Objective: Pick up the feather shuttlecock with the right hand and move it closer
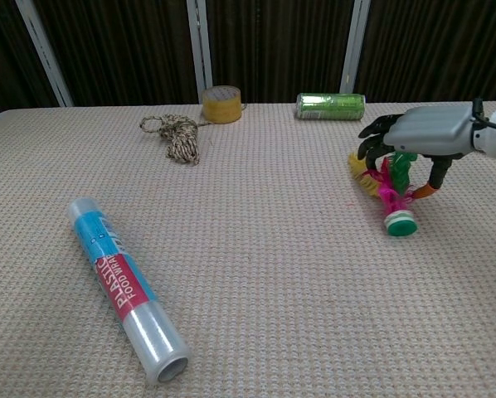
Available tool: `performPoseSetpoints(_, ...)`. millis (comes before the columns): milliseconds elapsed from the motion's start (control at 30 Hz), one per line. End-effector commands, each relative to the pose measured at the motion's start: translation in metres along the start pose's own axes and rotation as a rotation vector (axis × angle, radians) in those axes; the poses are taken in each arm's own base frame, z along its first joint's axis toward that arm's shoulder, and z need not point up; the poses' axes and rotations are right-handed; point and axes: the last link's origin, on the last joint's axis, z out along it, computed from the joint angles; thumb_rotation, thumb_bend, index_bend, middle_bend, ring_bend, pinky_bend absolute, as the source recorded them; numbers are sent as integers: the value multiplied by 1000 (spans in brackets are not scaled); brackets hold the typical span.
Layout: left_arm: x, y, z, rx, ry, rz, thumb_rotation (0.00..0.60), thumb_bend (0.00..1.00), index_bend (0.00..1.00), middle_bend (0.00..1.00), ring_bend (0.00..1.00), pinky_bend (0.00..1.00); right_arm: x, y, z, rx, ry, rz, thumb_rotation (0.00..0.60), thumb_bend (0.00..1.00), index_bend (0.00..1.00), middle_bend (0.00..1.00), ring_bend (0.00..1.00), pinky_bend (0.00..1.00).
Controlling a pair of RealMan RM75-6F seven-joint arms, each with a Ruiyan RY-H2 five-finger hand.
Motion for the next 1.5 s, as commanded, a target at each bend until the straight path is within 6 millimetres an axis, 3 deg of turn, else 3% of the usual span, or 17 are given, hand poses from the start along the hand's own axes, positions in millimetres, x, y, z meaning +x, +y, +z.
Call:
performPoseSetpoints(33, 0, -2, 1, 6, -2, 3, 348, 132, 0, 0, 0, 0, -1, -2, 6, 0, -16, -14, 600, 149, 355, 177, 0, 54)
performPoseSetpoints(133, -1, -4, 2, 13, 0, 7, 346, 138, 0, 0, 0, 0, -4, -4, 11, -9, -38, -21, 600, 155, 414, 198, 4, 60)
performPoseSetpoints(333, -1, -4, 4, 16, 0, 3, 345, 142, 0, 0, 0, 0, -1, -4, 12, -19, -11, -24, 600, 198, 696, 319, 118, 185)
performPoseSetpoints(500, -2, -5, 5, 11, -14, 0, 344, 148, 0, 0, 0, 0, 1, 0, 8, -38, 24, -57, 600, 204, 778, 376, 171, 237)
performPoseSetpoints(767, 6, -5, 1, -9, 5, -34, 351, 152, 0, 0, 0, 0, 13, 15, -26, -79, 189, -102, 600, 203, 773, 383, 184, 242)
performPoseSetpoints(1000, 12, -5, -4, -51, 4, -72, 349, 152, 0, 0, 0, 0, 10, 16, -89, -164, 376, -135, 600, 197, 730, 365, 178, 242)
performPoseSetpoints(1233, 14, -1, -11, -102, -21, -102, 351, 152, 0, 0, 0, 0, 5, -11, -141, -267, 481, -184, 600, 190, 669, 337, 168, 242)
performPoseSetpoints(1333, 16, 1, -14, -129, -30, -124, 351, 153, 0, 0, 0, 0, 1, -35, -164, -323, 524, -174, 600, 190, 662, 336, 168, 242)
performPoseSetpoints(1500, 15, 2, -14, -149, -50, -139, 352, 153, 0, 0, 0, 0, -10, -59, -176, -358, 479, -168, 600, 186, 642, 325, 166, 242)
